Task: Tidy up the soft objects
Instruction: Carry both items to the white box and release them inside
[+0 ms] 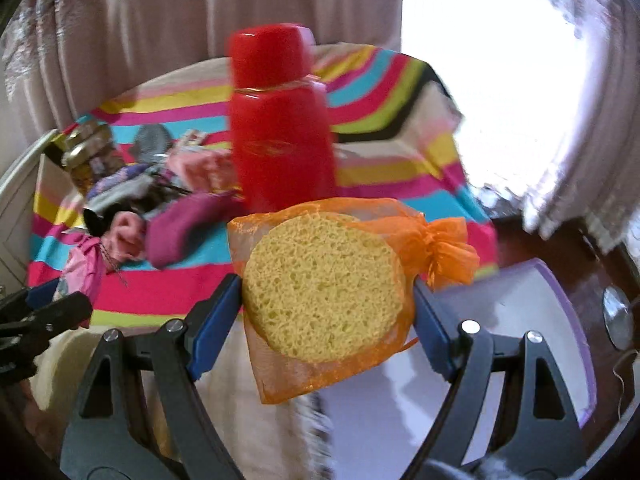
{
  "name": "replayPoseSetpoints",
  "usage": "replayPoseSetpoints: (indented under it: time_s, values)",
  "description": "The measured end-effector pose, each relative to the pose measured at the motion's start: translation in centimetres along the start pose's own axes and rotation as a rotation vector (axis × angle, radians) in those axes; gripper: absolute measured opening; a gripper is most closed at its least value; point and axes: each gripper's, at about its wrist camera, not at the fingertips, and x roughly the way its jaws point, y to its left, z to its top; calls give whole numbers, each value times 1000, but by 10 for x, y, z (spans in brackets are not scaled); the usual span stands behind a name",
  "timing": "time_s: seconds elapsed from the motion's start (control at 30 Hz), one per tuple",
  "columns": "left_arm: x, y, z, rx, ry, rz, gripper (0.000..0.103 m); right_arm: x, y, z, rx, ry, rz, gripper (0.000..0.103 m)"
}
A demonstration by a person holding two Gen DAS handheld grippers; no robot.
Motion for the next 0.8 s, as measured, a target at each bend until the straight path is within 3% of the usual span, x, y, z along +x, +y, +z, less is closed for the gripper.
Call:
replayPoseSetpoints:
  time_s: [0.5, 0.57, 0.8]
  values:
    - [32, -115, -18, 167, 120, -227, 76, -26, -100, -33, 114, 14, -208, 89]
    - [37, -123, -20, 178, 134, -225, 82, -29, -105, -37, 123, 19, -223, 90]
    - [34, -113, -17, 143, 123, -190, 83, -33, -103, -40, 111, 15, -234, 90]
